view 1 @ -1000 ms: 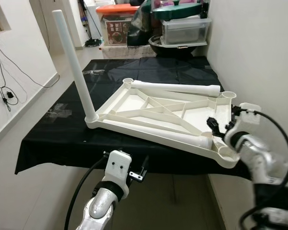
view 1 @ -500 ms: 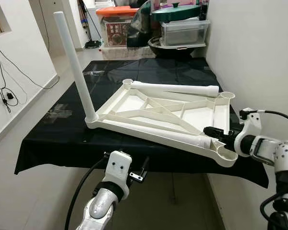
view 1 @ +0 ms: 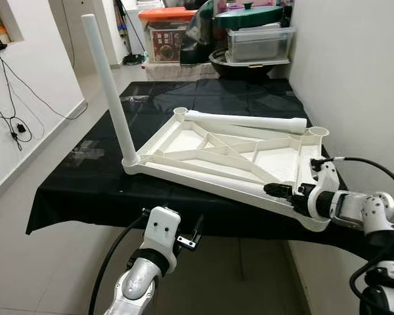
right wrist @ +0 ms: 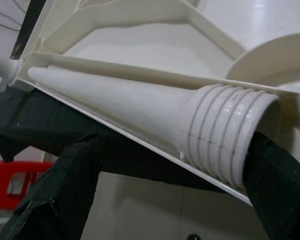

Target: Building children table

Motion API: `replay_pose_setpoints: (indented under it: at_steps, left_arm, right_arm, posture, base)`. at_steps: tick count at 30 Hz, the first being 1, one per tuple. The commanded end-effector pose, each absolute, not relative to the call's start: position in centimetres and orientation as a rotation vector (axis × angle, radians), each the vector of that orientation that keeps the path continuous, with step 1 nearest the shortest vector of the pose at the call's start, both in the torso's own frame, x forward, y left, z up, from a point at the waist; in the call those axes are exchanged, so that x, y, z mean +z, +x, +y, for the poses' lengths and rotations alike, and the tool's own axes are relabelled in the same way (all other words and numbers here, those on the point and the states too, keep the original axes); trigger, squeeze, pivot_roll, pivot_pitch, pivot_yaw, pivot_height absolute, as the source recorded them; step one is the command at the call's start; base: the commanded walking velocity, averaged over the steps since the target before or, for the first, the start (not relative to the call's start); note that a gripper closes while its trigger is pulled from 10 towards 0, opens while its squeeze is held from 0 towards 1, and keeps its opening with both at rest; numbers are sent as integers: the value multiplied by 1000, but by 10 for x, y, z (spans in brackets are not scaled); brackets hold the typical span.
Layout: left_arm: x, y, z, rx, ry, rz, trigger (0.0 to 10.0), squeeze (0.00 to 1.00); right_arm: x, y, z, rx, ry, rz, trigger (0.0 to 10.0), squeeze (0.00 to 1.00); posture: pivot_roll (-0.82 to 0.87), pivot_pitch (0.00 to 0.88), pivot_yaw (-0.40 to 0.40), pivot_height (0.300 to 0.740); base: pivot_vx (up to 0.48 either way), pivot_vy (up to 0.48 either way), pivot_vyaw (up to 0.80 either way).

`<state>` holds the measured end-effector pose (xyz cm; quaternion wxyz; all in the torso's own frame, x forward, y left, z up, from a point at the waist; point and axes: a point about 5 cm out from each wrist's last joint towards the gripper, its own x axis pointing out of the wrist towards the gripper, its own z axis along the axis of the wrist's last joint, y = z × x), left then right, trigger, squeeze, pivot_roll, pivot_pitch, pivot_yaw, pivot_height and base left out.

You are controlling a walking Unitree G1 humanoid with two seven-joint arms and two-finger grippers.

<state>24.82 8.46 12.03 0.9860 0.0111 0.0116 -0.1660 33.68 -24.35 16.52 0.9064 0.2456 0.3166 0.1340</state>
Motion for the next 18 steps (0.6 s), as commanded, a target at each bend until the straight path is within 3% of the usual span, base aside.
replay_pose_setpoints:
  at_steps: [1, 5, 18]
  left_arm:
    - [119, 247, 85, -333, 24, 38, 10000, 0]
    - [118, 247, 86, -332, 25, 40, 10000, 0]
    - [117, 248, 86, -328, 29, 42, 10000, 0]
  right_arm:
    - [167, 339, -232, 358, 564, 654, 10000, 0]
    - [176, 344, -226, 431, 652, 584, 10000, 0]
    - [182, 346, -225, 558, 654, 525, 10000, 0]
  posture:
    - [-23, 24, 11, 740]
    - [-20, 26, 12, 740]
    - [-20, 27, 9, 740]
  base:
    - [0, 0, 0]
    - [0, 0, 0]
    - [0, 0, 0]
